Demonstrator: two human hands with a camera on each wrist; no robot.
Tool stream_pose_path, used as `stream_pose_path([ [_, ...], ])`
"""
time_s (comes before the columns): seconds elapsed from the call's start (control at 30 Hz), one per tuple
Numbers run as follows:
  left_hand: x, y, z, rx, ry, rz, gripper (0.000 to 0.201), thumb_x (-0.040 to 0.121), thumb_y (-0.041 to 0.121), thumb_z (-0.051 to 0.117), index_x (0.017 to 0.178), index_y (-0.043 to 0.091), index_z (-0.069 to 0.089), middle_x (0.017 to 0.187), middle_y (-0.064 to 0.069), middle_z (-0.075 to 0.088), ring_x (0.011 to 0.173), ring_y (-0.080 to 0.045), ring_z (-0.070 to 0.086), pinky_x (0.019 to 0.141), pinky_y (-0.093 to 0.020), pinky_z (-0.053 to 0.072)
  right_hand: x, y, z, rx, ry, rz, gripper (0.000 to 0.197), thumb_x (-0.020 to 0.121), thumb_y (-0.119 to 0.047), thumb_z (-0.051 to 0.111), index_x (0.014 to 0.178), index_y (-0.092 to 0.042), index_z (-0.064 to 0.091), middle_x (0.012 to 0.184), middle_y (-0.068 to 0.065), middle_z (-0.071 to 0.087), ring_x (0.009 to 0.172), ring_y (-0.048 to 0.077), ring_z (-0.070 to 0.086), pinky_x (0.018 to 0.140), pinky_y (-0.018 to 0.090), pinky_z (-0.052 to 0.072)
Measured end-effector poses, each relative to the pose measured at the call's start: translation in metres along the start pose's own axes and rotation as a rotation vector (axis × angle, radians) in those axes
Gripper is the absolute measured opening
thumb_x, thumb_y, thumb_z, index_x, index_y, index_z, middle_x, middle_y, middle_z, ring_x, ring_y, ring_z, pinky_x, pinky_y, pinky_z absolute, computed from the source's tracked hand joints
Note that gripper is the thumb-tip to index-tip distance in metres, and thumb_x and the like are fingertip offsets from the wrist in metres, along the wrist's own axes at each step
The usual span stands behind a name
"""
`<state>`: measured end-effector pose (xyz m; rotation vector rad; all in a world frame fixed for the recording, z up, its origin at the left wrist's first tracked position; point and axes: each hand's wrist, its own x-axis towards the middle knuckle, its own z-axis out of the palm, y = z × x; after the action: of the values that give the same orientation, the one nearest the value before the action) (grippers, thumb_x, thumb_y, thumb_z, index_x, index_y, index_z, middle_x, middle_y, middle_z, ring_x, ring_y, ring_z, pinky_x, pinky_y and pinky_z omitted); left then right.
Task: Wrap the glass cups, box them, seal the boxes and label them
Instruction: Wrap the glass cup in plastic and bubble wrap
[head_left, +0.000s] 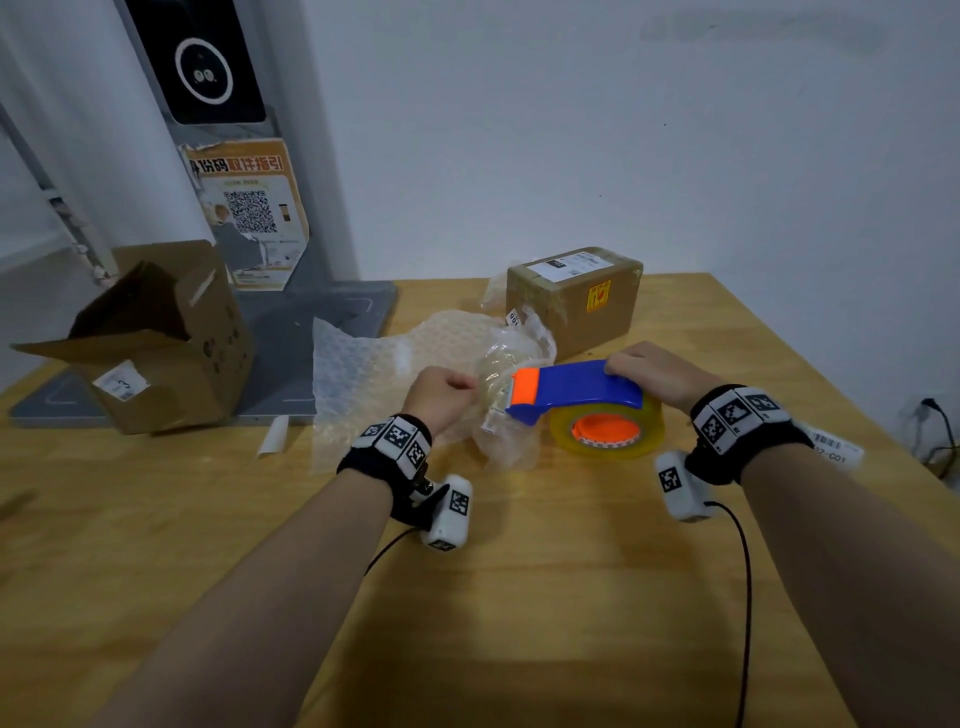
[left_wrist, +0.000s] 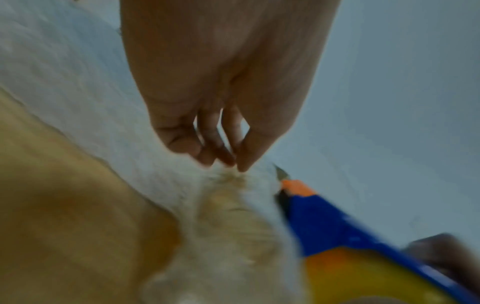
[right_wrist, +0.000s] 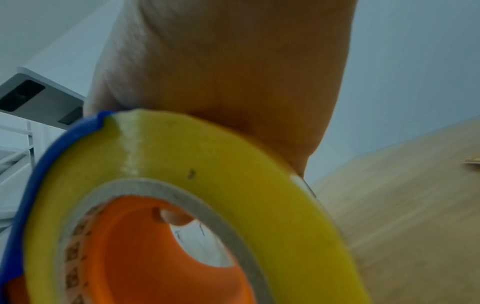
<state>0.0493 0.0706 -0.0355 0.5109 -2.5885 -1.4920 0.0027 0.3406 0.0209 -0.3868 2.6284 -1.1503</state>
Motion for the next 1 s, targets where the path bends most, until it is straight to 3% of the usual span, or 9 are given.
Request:
stream_pose_path([
  [0.13, -0.017, 0.024, 0.009, 0.006, -0.238, -0.007, 0.016, 0.083, 0.016, 0.065, 0.098, 0.011, 0.068, 0.09, -0.007, 0.065, 0.086, -0.021, 0.061, 0.075, -0.032, 0.05, -0.002, -0.001, 0.0, 0.015, 0.01, -0.004, 0.041, 0.096, -0.029, 0.056, 0.059, -0.021, 0.039, 0.057, -0.003, 0.038, 0.059, 0.018, 0.037, 0.065, 0.036, 0.025],
  [0.27, -0.021, 0.024, 0.025, 0.209, -0.322, 0.047, 0.053, 0.055, 0.04, 0.076, 0.105, 0.022, 0.069, 0.098, -0.004, 0.075, 0.093, -0.02, 0.071, 0.088, -0.043, 0.06, -0.002, 0.0, 0.001, 0.026, 0.015, 0.0, 0.043, 0.099, -0.023, 0.053, 0.059, -0.02, 0.038, 0.055, -0.005, 0.036, 0.054, 0.015, 0.035, 0.061, 0.035, 0.024],
  [0.33, -0.024, 0.027, 0.032, 0.255, -0.287, 0.045, 0.07, 0.051, 0.05, 0.081, 0.11, 0.016, 0.064, 0.1, -0.003, 0.072, 0.095, -0.021, 0.071, 0.09, -0.045, 0.06, -0.002, -0.001, 0.002, 0.037, 0.011, 0.002, 0.044, 0.099, -0.024, 0.053, 0.059, -0.021, 0.036, 0.051, -0.008, 0.035, 0.05, 0.013, 0.033, 0.06, 0.034, 0.024],
  [0.43, -0.033, 0.031, 0.042, 0.291, -0.24, 0.009, 0.065, 0.078, 0.037, 0.086, 0.125, 0.012, 0.048, 0.112, -0.007, 0.065, 0.11, -0.027, 0.066, 0.097, -0.042, 0.055, -0.003, -0.002, 0.003, 0.055, 0.024, 0.02, 0.041, 0.099, -0.025, 0.053, 0.061, -0.021, 0.039, 0.056, -0.003, 0.037, 0.054, 0.016, 0.034, 0.059, 0.033, 0.024],
  [0.5, -0.036, 0.028, 0.045, 0.277, -0.158, -0.01, 0.068, 0.076, 0.039, 0.088, 0.12, 0.015, 0.042, 0.106, -0.004, 0.067, 0.103, -0.026, 0.068, 0.089, -0.039, 0.057, -0.005, 0.0, 0.003, 0.06, 0.029, 0.026, 0.038, 0.099, -0.028, 0.055, 0.063, -0.019, 0.044, 0.061, 0.001, 0.042, 0.059, 0.018, 0.04, 0.062, 0.034, 0.028],
  [0.6, -0.029, 0.02, 0.044, 0.25, -0.094, -0.003, 0.052, 0.066, 0.042, 0.086, 0.102, 0.013, 0.063, 0.089, -0.001, 0.075, 0.082, -0.023, 0.073, 0.075, -0.038, 0.061, -0.004, 0.007, 0.003, 0.094, -0.001, 0.02, 0.042, 0.096, -0.048, 0.064, 0.067, -0.017, 0.062, 0.069, 0.002, 0.062, 0.069, 0.021, 0.057, 0.07, 0.032, 0.038],
  [0.7, -0.026, 0.015, 0.036, 0.17, -0.104, -0.006, 0.03, 0.072, 0.033, 0.085, 0.093, 0.017, 0.07, 0.086, -0.005, 0.075, 0.079, -0.024, 0.073, 0.072, -0.038, 0.062, -0.001, 0.007, 0.006, 0.065, -0.057, -0.007, 0.068, 0.073, -0.08, 0.07, 0.075, -0.012, 0.069, 0.073, 0.013, 0.064, 0.07, 0.022, 0.059, 0.073, 0.033, 0.039],
  [0.83, -0.017, 0.006, 0.015, -0.01, -0.155, -0.047, 0.026, 0.084, 0.018, 0.081, 0.103, 0.004, 0.073, 0.087, -0.011, 0.075, 0.077, -0.024, 0.071, 0.067, -0.035, 0.057, 0.008, -0.002, 0.011, 0.098, -0.082, -0.096, 0.105, 0.053, -0.095, 0.067, 0.097, 0.0, 0.076, 0.09, 0.026, 0.069, 0.077, 0.024, 0.062, 0.078, 0.036, 0.04],
  [1.0, -0.015, -0.003, -0.017, -0.088, -0.29, -0.053, 0.034, 0.088, 0.006, 0.074, 0.119, 0.013, 0.063, 0.1, -0.01, 0.074, 0.078, -0.018, 0.069, 0.059, -0.026, 0.054, 0.017, -0.02, 0.021, 0.091, -0.095, -0.132, 0.096, 0.068, -0.085, 0.068, 0.098, 0.006, 0.074, 0.079, 0.018, 0.065, 0.071, 0.022, 0.06, 0.074, 0.032, 0.041],
])
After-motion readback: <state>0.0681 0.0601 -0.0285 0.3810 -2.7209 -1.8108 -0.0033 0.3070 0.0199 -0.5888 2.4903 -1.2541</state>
